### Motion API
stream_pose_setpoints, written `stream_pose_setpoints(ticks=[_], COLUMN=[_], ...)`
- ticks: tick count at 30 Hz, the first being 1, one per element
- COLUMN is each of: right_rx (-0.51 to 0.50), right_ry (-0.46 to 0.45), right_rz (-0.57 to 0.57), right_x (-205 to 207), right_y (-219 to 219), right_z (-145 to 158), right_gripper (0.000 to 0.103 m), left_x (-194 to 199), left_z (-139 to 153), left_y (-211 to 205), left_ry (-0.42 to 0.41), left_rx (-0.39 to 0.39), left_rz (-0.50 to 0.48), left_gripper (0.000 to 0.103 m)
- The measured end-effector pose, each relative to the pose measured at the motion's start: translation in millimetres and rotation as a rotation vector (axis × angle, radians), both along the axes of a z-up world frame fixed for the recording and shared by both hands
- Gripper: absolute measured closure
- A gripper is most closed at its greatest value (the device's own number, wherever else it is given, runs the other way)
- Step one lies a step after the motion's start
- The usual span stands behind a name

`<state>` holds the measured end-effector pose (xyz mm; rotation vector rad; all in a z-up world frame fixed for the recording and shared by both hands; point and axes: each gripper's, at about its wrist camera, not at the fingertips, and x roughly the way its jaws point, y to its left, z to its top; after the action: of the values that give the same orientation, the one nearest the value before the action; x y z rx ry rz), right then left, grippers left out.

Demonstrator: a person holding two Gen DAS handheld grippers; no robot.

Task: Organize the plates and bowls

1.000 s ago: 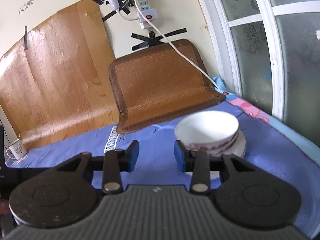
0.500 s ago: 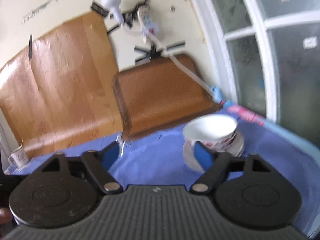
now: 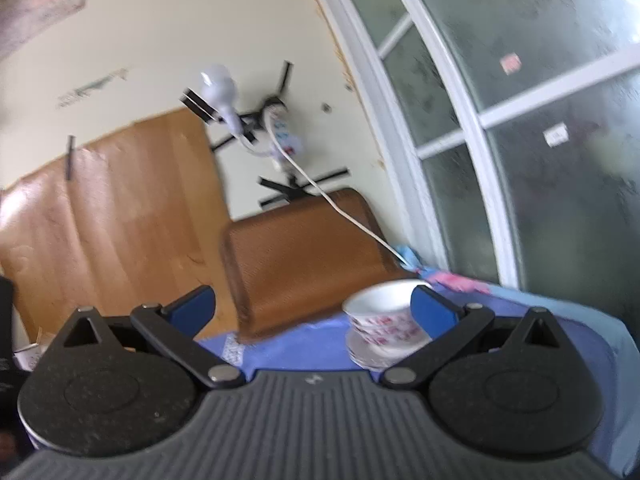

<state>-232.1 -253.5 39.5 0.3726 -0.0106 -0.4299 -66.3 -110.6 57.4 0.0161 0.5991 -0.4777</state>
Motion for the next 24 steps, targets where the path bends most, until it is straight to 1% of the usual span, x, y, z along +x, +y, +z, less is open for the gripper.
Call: stream_pose_setpoints(ticks=[5,8,14,18,21,24], right_rx=[0.087,0.12,0.129,0.105,0.102,0.105], right_ry=[0.053,0.083,0.144,0.174,0.198,0.203], right_rz=[-0.033,-0.034,-0.011,0.013,0.031,0.04], right_x=[0,-2,3,6,10,13], right_y=[-8,-3,2,11,13,14], right_z=[-3,-10,-16,-20,-22,-23], right_gripper=[0.0,0.0,0.0,0.0,0.0,0.0], left_x=[-11,-13,-14,-11,-9,-7], left_z=[-3,-5,-15,-22,-25,-27], left_y=[-2,-5,-9,-8,-7,-5], left_ry=[-0.021,0.0,0.058,0.089,0.096,0.092], left_rx=[0.009,0.015,0.037,0.038,0.039,0.04], left_rz=[0.016,-0.001,-0.018,-0.007,0.009,0.021], left_gripper=[0.0,0.0,0.0,0.0,0.0,0.0])
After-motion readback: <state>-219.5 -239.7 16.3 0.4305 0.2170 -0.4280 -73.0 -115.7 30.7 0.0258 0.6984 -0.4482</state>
